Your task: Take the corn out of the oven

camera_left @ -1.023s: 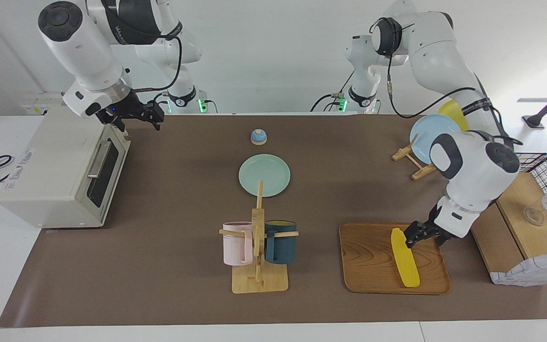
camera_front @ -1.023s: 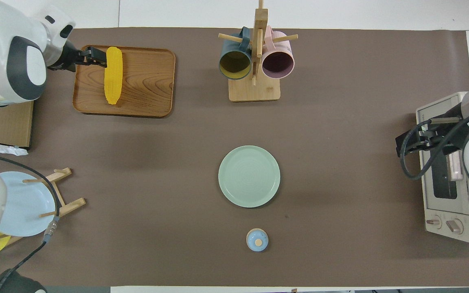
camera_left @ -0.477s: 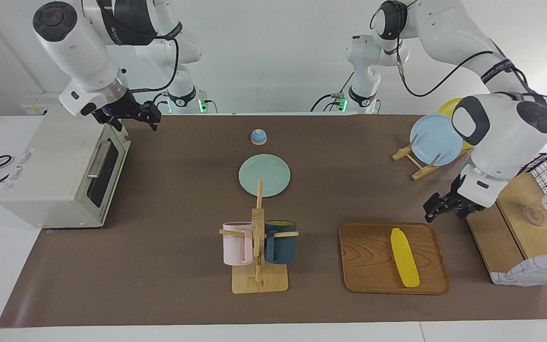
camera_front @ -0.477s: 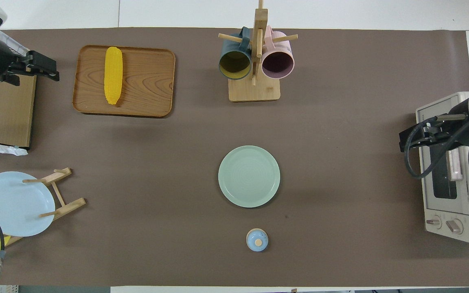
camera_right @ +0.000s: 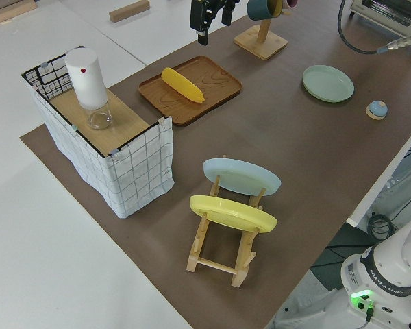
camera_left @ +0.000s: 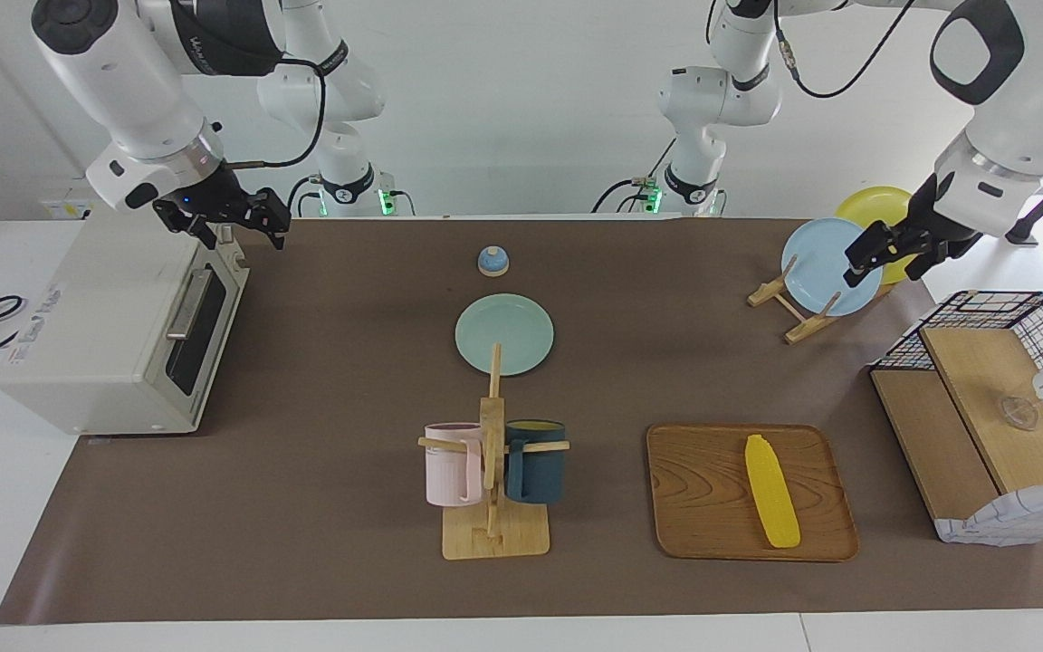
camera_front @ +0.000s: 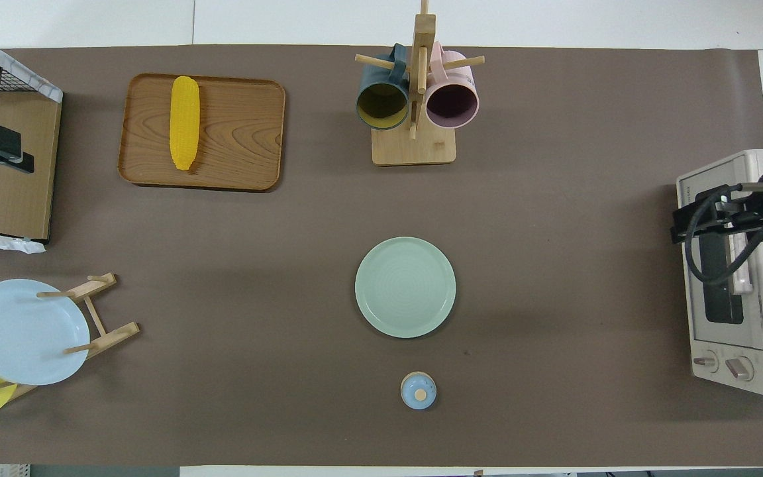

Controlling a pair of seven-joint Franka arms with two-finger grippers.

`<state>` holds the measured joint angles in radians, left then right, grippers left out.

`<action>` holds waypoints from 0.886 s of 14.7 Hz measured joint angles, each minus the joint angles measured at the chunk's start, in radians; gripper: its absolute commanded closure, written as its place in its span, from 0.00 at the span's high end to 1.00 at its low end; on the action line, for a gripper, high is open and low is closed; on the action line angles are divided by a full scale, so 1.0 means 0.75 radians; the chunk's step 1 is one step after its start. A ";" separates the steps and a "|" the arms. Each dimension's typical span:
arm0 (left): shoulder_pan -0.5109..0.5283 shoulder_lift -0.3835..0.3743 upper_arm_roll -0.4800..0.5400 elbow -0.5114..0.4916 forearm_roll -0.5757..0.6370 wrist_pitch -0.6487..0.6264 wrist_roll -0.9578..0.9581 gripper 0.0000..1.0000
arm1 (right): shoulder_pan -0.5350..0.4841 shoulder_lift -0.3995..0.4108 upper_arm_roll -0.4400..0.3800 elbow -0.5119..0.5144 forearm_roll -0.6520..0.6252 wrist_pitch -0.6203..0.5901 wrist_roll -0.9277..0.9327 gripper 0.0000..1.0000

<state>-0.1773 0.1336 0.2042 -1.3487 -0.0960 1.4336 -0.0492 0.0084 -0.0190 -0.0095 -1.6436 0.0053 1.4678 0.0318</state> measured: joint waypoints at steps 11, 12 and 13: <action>0.227 -0.322 -0.325 -0.366 0.028 0.019 -0.101 1.00 | 0.001 -0.027 -0.010 0.005 0.000 -0.002 0.000 1.00; 0.227 -0.321 -0.328 -0.367 0.028 0.042 -0.103 1.00 | 0.001 -0.027 -0.010 0.005 0.000 -0.002 0.000 1.00; 0.227 -0.319 -0.331 -0.367 0.028 0.051 -0.103 1.00 | 0.001 -0.027 -0.010 0.005 0.000 -0.002 0.000 1.00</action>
<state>-0.0072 -0.1059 -0.0444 -1.6241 -0.0749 1.4718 -0.1266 0.0090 -0.0389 -0.0173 -1.6400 0.0053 1.4660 0.0318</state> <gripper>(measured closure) 0.000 0.000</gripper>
